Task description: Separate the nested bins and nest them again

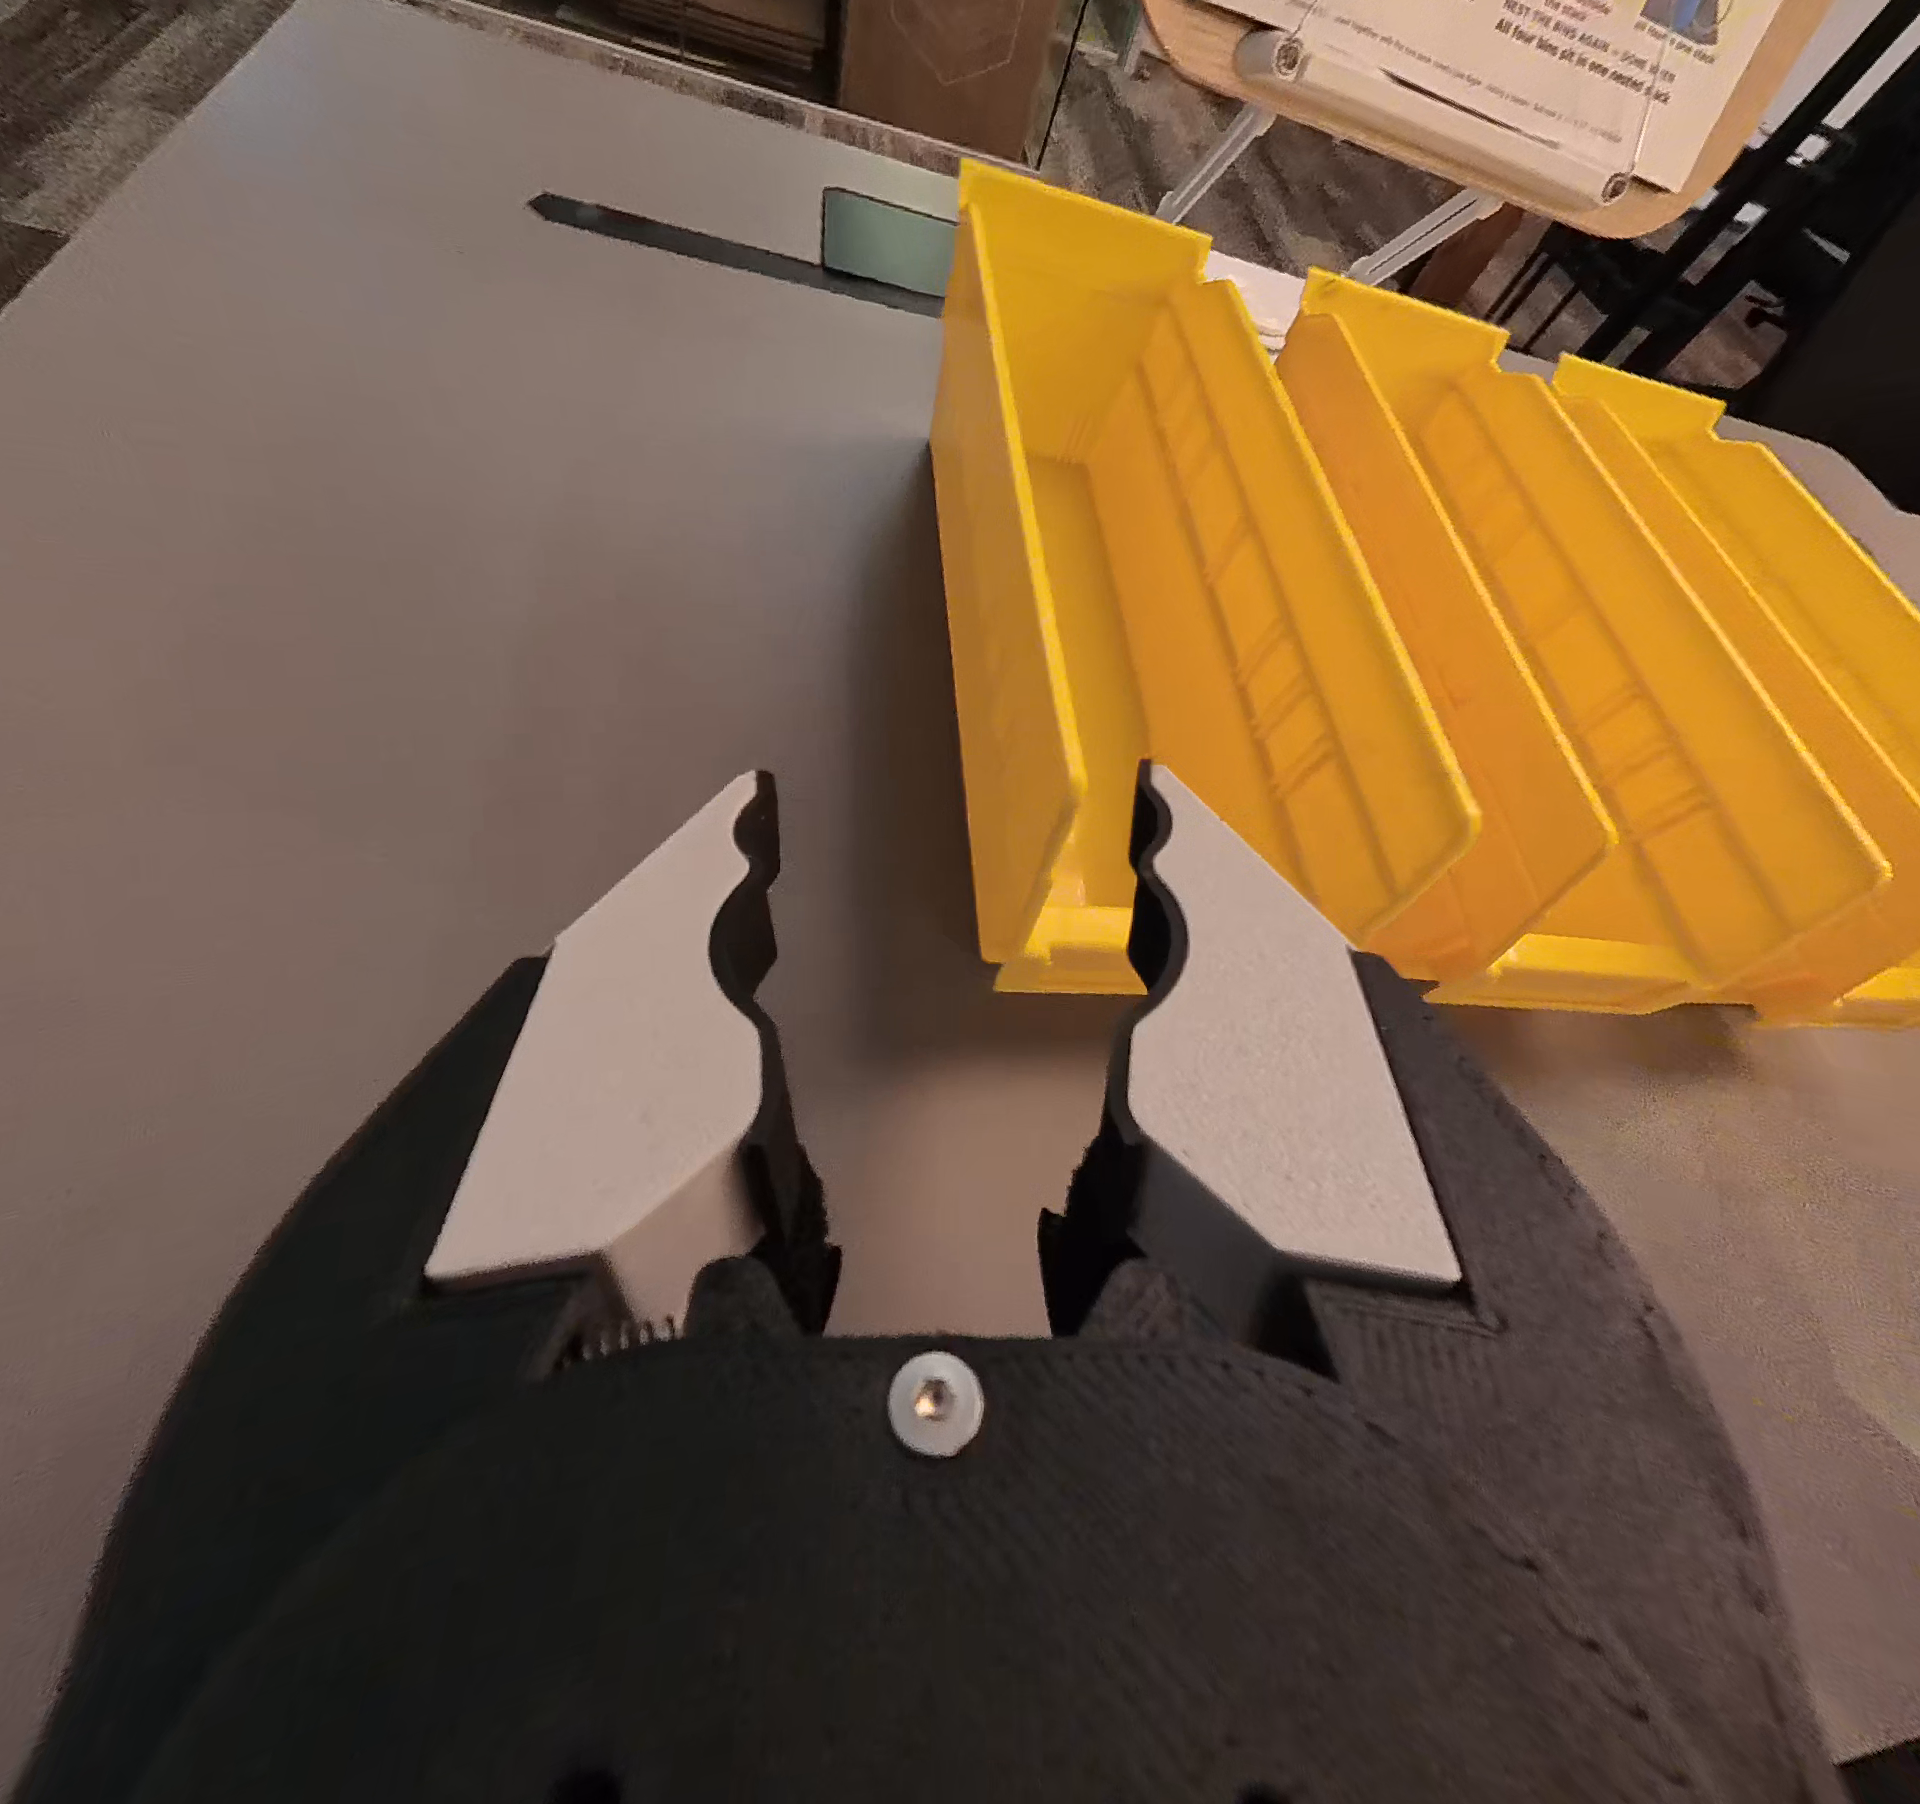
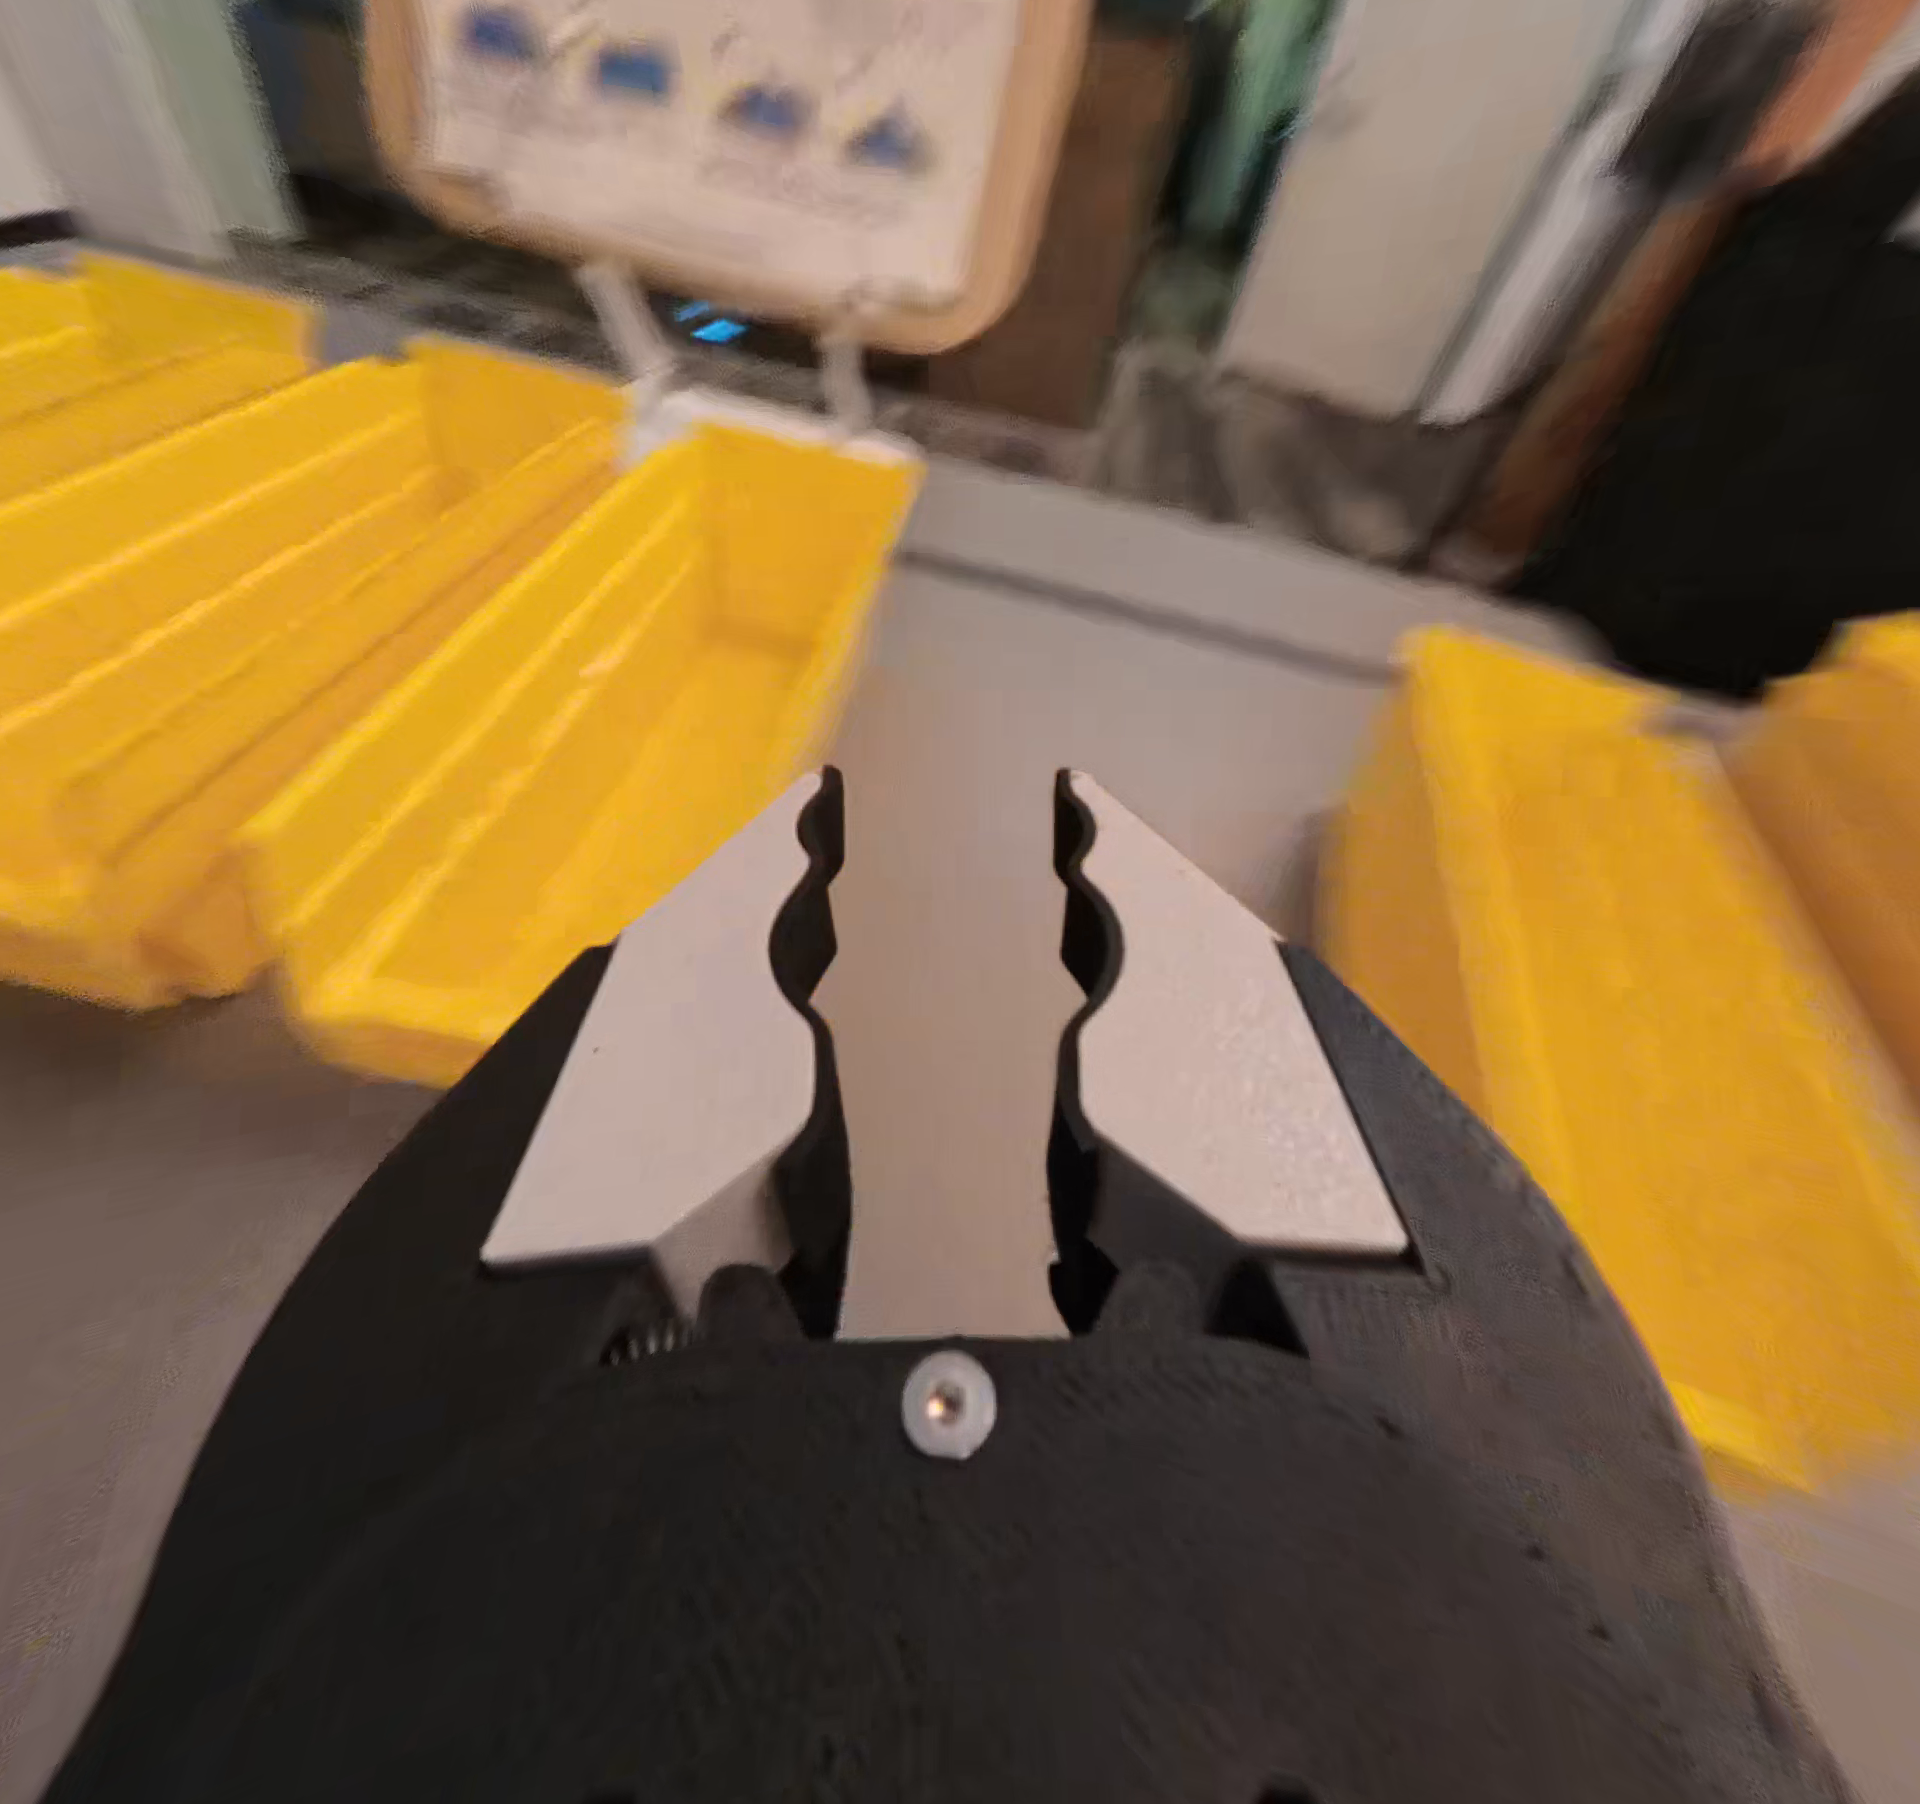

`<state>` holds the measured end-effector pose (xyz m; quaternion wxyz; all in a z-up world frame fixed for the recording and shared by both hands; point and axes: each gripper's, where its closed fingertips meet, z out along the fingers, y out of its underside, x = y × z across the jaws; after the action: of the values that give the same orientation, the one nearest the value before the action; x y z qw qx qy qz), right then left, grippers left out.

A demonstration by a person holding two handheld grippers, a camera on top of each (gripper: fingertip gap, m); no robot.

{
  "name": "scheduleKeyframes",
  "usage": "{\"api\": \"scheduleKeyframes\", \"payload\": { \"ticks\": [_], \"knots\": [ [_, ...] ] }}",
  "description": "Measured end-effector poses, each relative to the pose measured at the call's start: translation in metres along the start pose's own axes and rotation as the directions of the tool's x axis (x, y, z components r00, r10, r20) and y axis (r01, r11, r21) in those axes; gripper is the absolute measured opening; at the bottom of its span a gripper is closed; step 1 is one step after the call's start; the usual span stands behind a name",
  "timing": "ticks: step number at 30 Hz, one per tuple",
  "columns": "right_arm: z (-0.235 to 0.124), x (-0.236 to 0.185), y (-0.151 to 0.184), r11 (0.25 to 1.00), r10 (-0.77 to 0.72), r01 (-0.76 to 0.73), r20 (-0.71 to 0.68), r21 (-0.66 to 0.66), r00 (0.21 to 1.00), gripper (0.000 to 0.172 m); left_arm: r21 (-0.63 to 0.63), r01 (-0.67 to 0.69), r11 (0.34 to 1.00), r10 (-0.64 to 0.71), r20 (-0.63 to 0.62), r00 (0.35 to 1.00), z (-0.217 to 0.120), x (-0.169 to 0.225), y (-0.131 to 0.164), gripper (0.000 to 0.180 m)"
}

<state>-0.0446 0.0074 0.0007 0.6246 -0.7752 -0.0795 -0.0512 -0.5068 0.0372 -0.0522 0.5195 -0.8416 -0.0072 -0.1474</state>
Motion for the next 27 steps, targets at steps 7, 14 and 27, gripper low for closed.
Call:
{"api": "scheduleKeyframes", "payload": {
  "ticks": [7, 14, 27],
  "knots": [
    [-0.042, 0.223, 0.067, 0.968, 0.15, -0.205, -0.322, -0.144, 0.935, 0.077, 0.008, 0.041, 0.999, -0.041, -0.004, 0.999, 0.005, -0.01, 0.002, 0.068],
    [-0.009, 0.217, 0.137, 0.903, 0.323, -0.355, -0.165, -0.241, 0.932, 0.03, -0.011, 0.036, 0.999, -0.036, -0.004, 0.999, 0.012, -0.006, 0.002, 0.068],
    [0.026, 0.126, 0.12, 0.943, 0.157, -0.182, -0.109, -0.278, 0.982, 0.003, -0.031, 0.031, 0.999, -0.031, -0.01, 0.999, 0.01, -0.008, 0.005, 0.068]
  ]
}}
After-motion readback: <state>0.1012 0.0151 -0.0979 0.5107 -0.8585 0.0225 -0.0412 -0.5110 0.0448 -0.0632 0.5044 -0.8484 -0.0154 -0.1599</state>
